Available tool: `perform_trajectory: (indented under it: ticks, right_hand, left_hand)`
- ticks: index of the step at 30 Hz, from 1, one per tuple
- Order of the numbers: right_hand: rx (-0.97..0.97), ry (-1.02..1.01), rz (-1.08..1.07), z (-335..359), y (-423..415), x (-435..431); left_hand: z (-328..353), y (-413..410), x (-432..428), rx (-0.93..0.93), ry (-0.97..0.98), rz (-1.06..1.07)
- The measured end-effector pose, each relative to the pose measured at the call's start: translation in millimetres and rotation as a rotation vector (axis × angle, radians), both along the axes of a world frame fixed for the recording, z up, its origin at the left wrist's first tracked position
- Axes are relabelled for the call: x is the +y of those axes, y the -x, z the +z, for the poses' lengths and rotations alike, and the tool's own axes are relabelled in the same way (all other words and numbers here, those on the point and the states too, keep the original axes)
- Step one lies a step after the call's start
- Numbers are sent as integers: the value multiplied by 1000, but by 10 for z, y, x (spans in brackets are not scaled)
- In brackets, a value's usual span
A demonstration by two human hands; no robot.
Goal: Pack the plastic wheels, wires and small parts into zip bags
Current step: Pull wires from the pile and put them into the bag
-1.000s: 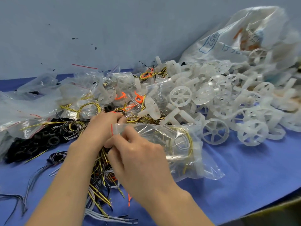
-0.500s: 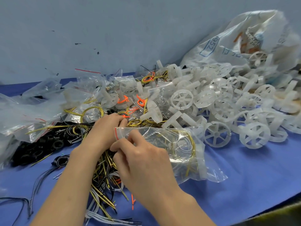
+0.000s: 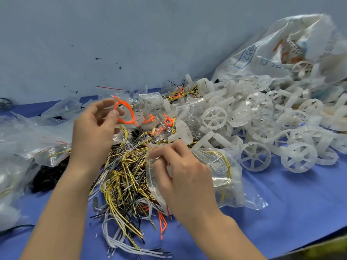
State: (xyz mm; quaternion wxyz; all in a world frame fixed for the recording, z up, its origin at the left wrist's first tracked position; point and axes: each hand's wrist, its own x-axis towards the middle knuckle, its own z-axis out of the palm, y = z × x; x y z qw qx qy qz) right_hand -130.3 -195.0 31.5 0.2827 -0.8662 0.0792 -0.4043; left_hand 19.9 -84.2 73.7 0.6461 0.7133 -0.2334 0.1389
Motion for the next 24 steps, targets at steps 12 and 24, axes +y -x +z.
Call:
perform_trajectory:
  ticks: [12,24]
  right_hand:
    - [-57,-53,-48,52,11,-50]
    - [38,209,72,32,53,37]
  left_hand:
    - [-146,520,388,675,-95,-538]
    - [-382,803,-199,457,-222,-578]
